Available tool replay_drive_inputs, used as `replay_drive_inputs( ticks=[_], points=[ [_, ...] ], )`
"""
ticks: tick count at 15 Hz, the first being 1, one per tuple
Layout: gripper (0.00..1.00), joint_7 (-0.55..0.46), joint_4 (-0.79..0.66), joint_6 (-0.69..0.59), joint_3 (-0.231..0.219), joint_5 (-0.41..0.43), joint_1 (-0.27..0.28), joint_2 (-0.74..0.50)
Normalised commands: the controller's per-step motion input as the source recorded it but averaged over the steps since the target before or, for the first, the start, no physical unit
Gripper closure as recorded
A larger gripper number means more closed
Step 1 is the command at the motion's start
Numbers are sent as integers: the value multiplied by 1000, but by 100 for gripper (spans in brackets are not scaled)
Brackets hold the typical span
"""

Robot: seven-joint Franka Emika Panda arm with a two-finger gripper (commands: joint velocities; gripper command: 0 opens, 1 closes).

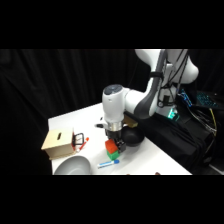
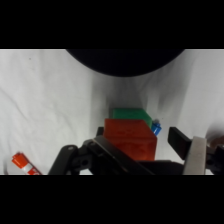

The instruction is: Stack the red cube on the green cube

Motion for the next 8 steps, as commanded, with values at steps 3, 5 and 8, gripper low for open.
replay_drive_inputs(
  ticks=[3,5,8],
  points=[
    [0,140,-63,-145,-74,-50,99,-231],
    [0,199,-80,-152,-121,-128,117,-278],
    [0,209,-85,-171,-119,-166,105,-287]
  ],
)
